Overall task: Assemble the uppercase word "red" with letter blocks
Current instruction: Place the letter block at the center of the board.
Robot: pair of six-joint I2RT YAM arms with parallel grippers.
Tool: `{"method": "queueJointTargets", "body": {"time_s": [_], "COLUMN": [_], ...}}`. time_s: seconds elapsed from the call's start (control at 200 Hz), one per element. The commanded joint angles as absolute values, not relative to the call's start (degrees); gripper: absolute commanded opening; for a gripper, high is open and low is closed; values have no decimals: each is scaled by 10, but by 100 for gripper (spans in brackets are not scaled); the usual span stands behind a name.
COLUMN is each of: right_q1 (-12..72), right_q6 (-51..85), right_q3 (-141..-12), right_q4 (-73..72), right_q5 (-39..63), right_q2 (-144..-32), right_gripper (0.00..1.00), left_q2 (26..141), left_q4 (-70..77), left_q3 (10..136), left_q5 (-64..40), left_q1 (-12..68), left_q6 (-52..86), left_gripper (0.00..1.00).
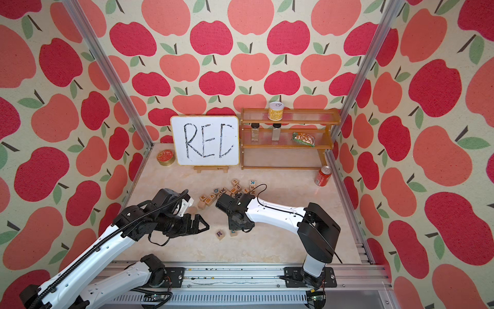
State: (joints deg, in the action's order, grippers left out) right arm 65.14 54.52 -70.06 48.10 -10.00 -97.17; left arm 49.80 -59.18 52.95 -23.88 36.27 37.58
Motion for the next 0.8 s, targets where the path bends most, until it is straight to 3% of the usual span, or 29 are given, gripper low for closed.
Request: {"method": "queueJointTargets", "body": {"time_s": [0.0, 0.795], "right_q1": [653, 626], "right_q6": [550, 524], "right_q3": [-683, -632], "right_q4": [499, 417], "right_q5": [-106, -72], "right_q2": [-946, -976], "right_gripper": [11, 11], "left_q2": [482, 427], "left_q4": [-611, -595], "left_q3": [517, 493], "left_q5": [-234, -221], "left_q1": [363, 361], "left_q6": [380, 405], "left_gripper": [99, 100]}}
